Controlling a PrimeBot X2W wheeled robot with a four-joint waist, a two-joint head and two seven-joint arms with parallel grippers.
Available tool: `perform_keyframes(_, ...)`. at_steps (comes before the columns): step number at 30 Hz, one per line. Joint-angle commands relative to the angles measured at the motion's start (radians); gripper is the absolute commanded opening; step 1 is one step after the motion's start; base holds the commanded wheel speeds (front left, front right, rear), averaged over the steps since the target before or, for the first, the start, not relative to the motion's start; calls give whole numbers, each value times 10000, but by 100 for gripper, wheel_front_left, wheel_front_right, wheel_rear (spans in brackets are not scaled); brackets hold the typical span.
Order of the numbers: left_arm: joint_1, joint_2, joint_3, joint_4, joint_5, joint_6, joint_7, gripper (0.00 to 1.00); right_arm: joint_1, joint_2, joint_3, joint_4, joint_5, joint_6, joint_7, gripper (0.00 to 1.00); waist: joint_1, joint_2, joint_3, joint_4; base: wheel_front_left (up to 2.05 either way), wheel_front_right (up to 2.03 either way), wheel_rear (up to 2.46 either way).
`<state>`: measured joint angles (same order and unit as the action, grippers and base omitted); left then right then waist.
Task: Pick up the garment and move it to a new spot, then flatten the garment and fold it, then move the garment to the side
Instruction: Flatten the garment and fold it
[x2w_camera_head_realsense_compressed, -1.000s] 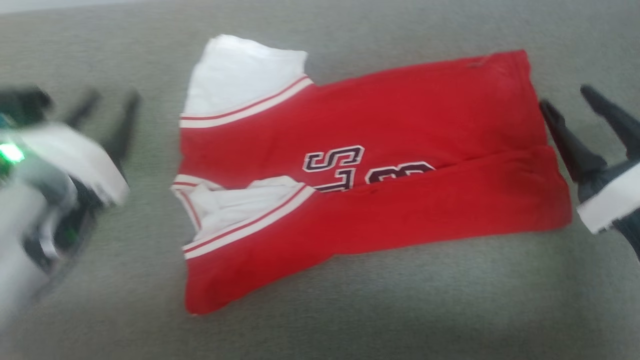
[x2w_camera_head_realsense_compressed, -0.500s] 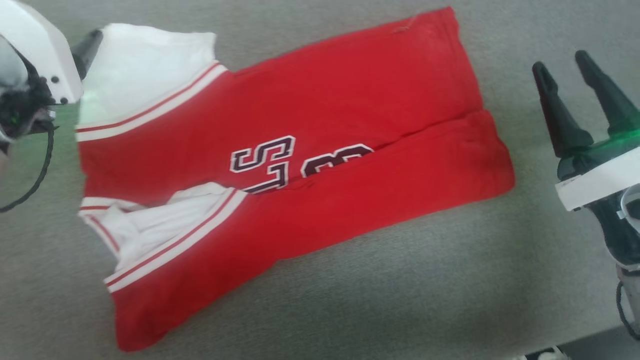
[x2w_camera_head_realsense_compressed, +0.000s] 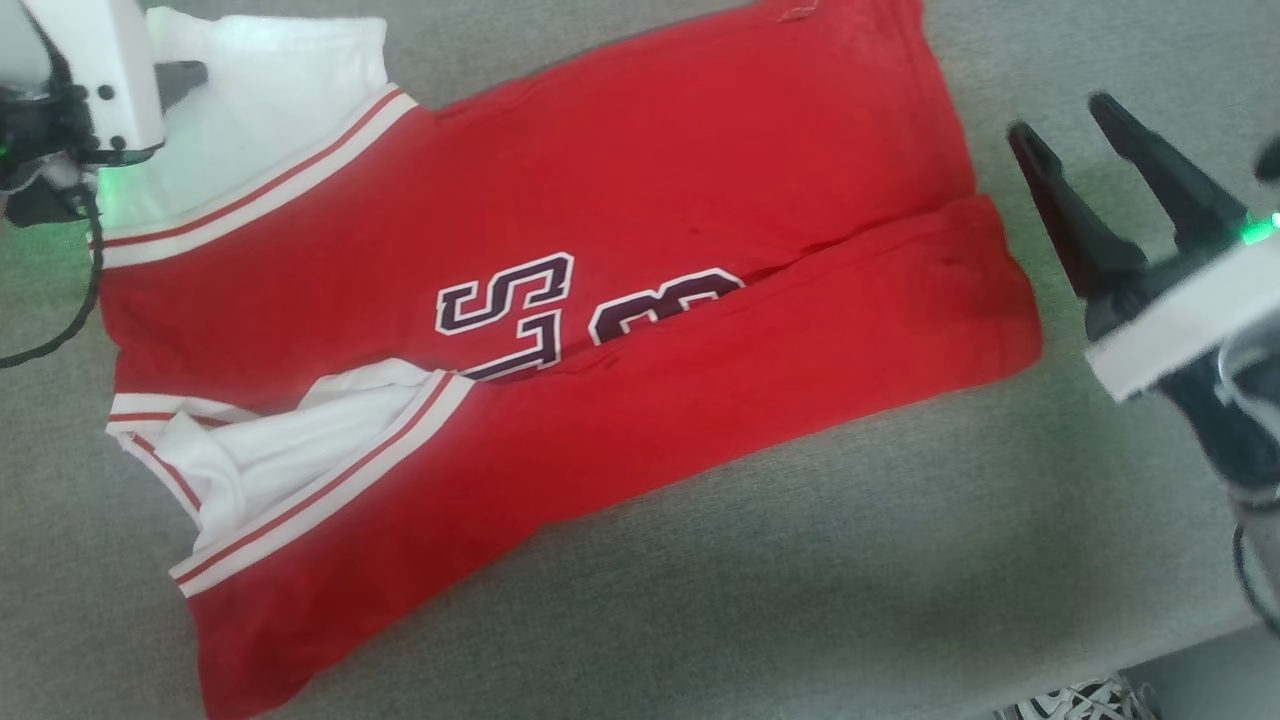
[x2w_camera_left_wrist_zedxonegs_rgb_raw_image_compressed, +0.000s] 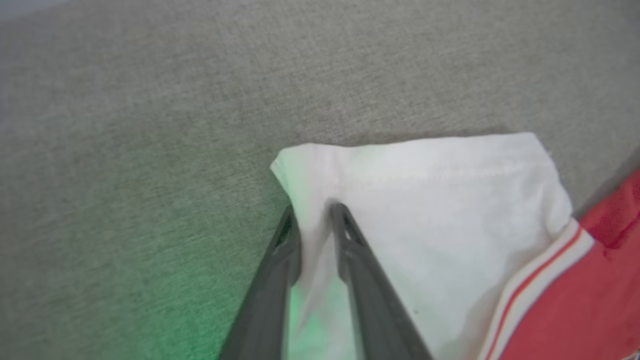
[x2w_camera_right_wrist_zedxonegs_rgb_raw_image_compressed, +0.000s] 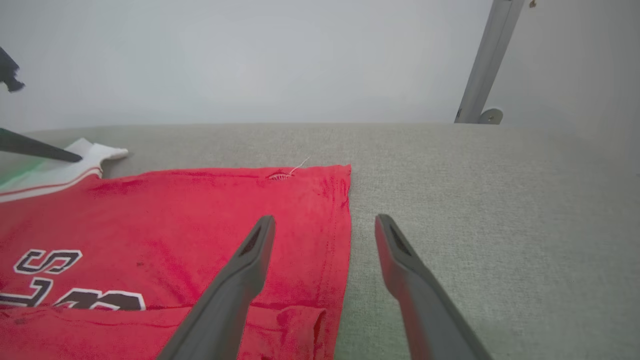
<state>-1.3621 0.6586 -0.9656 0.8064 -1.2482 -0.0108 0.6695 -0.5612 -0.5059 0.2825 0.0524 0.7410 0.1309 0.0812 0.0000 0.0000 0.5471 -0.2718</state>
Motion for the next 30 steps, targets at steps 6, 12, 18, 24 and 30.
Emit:
perform_keyframes(6,11,-425,-201,70,41,-352,-32,0,-2178,-651,1227,841,63,-4,1762,100,0,0,234,430,0,0,0)
perform_keyframes(12,-268,-808,-302,-33,159,-742,-101,0,-4385,-1101,2418,2738,470,-9,3705,100,0,0,551,1085,0,0,0)
perform_keyframes(18,-474,-1205,-429,-25,213,-998,-198,0,-6006,-1033,3095,4523,687,-9,5172,100,0,0,820,1575,0,0,0)
perform_keyframes(24,-557,-1423,-504,115,270,-1115,-535,0,-6413,-838,3841,5471,910,-9,5888,36,0,0,905,1777,0,0,0)
perform_keyframes(30,-434,-1550,-514,48,303,-1185,-1522,0,-6339,-1092,4000,5476,1537,-11,5164,0,0,0,462,1947,0,0,0)
